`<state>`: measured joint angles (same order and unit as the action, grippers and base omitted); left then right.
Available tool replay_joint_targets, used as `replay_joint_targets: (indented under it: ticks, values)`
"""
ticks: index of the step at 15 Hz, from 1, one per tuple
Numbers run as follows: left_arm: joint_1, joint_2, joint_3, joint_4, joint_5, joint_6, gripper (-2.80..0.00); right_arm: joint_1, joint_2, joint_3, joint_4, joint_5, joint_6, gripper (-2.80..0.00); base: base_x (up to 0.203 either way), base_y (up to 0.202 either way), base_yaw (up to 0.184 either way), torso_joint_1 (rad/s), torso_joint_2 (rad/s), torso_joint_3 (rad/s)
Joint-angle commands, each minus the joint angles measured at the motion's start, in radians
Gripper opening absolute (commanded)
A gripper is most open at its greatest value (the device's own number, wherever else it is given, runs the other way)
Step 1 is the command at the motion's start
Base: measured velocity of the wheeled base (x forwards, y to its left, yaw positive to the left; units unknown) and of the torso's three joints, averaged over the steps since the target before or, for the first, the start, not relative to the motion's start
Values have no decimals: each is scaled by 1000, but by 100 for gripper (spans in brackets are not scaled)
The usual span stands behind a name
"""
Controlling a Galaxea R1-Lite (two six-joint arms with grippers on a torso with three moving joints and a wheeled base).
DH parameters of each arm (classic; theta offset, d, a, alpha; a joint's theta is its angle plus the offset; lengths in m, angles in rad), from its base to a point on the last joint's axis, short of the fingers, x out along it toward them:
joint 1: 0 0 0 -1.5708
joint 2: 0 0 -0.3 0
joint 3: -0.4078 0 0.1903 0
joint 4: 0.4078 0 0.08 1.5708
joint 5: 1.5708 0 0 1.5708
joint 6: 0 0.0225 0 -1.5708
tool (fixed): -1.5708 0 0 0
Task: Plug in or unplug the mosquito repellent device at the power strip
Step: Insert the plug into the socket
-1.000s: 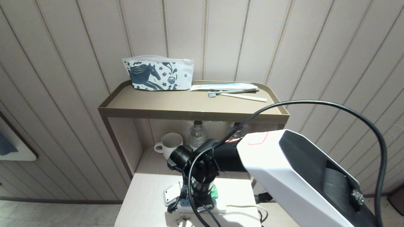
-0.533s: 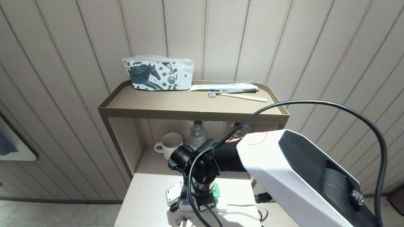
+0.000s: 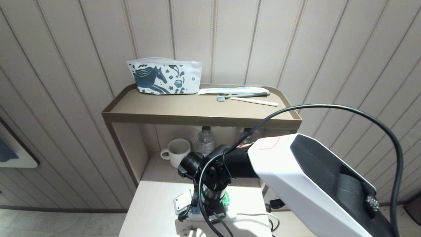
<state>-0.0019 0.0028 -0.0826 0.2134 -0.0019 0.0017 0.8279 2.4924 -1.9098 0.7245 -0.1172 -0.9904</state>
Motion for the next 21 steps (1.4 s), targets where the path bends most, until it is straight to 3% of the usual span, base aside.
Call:
replay_joint_targets:
  ticks: [1, 21]
  values:
    - [-1, 0, 0, 1, 0, 0, -280, -1, -12, -2, 3, 2, -5, 0, 0, 0, 0, 0, 0, 0]
    - [0, 0, 0, 1, 0, 0, -280, 31, 28, -40, -14, 2, 4, 0, 0, 0, 0, 0, 0, 0]
